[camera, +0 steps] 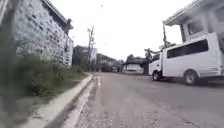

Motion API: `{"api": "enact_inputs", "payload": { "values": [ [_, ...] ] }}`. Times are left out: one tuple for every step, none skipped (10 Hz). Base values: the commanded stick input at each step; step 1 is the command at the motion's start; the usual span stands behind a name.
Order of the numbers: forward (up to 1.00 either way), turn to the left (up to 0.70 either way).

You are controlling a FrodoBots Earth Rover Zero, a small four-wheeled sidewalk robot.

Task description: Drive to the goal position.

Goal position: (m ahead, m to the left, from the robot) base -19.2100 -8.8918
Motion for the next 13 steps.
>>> {"api": "enact_inputs", "payload": {
  "values": [
    [0.7,-0.35],
    [0.7,-0.35],
    [0.7,-0.35],
    [0.7,-0.35],
    [0.7,-0.35],
    [0.7,-0.35],
    [0.7,-0.35],
    [0.65,-0.37],
    [0.29,-0.53],
    [0.05,-0.1],
    [0.05,-0.1],
    [0.06,-0.12],
    [0.06,-0.12]
  ]
}}
